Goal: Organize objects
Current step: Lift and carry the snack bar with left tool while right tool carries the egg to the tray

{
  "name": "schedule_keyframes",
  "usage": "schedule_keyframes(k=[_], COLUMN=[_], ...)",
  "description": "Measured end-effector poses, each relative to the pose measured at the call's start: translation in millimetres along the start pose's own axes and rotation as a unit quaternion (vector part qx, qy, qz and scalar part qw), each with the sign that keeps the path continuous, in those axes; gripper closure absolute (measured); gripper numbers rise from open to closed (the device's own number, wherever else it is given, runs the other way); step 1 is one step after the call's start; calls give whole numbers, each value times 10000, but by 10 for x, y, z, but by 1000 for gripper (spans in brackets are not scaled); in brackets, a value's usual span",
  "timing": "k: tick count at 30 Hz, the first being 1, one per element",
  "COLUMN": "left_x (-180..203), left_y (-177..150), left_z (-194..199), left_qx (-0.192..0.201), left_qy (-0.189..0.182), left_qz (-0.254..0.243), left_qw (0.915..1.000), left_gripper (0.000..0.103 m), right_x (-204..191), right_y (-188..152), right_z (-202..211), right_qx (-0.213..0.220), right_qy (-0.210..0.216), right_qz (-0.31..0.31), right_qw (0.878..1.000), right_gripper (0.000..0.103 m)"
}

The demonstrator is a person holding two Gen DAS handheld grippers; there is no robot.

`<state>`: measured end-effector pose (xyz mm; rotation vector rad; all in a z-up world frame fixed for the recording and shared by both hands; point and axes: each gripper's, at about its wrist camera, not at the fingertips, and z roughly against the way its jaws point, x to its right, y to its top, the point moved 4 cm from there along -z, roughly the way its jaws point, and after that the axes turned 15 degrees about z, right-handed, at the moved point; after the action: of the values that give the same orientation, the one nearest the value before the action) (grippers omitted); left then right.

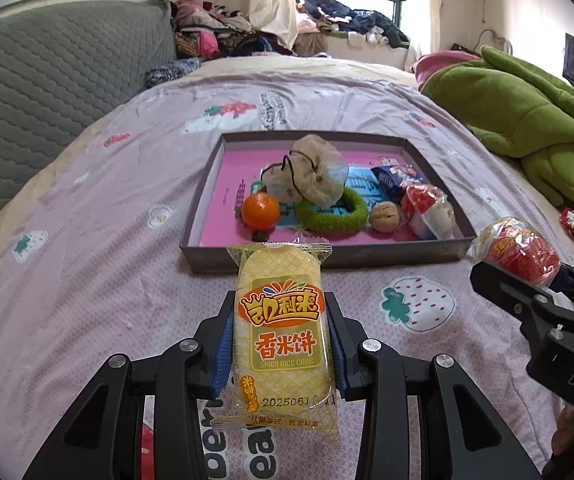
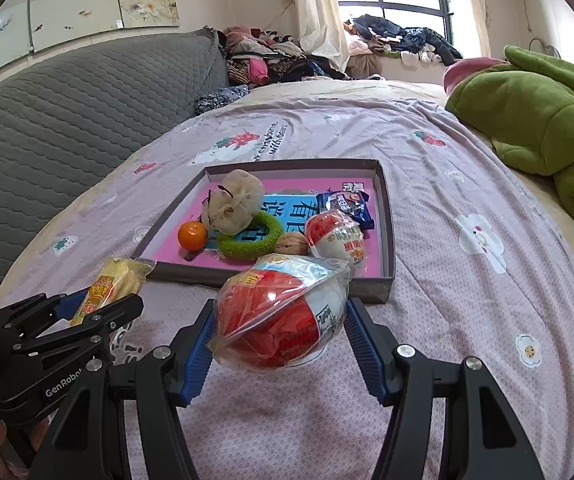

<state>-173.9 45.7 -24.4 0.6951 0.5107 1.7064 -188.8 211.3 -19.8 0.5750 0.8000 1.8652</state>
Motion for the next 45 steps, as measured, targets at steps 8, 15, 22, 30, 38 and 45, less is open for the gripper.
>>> schedule_keyframes(k=[8,15,22,30,38,45], left_x=[18,11,11,49,96,161], left_y=[134,240,330,441,604,792], left_z=[199,351,450,512,532,454], left_qx=[187,320,422,543,652,712], left_qy=[-77,-135,-203,-255,-281,-308], left_qz=[-37,-59,-56,-75,-134,-167], left_qw=[9998,9994,9989,9982,9974,9968], left_gripper=[63,63,63,63,62,62], right_x=[-87,-169,-211,-213,-177,-102], right_y=[102,241,346,481,616,699], right_z=[173,348,481,569,573,523], right_qx=[170,375,512,668,731,744], right_qy=[-3,-93,-157,-225,-337,-347], right_qz=[76,184,210,206,340,314], right_qw=[9998,9991,9983,9973,9962,9961], right_gripper=[41,41,41,41,41,41])
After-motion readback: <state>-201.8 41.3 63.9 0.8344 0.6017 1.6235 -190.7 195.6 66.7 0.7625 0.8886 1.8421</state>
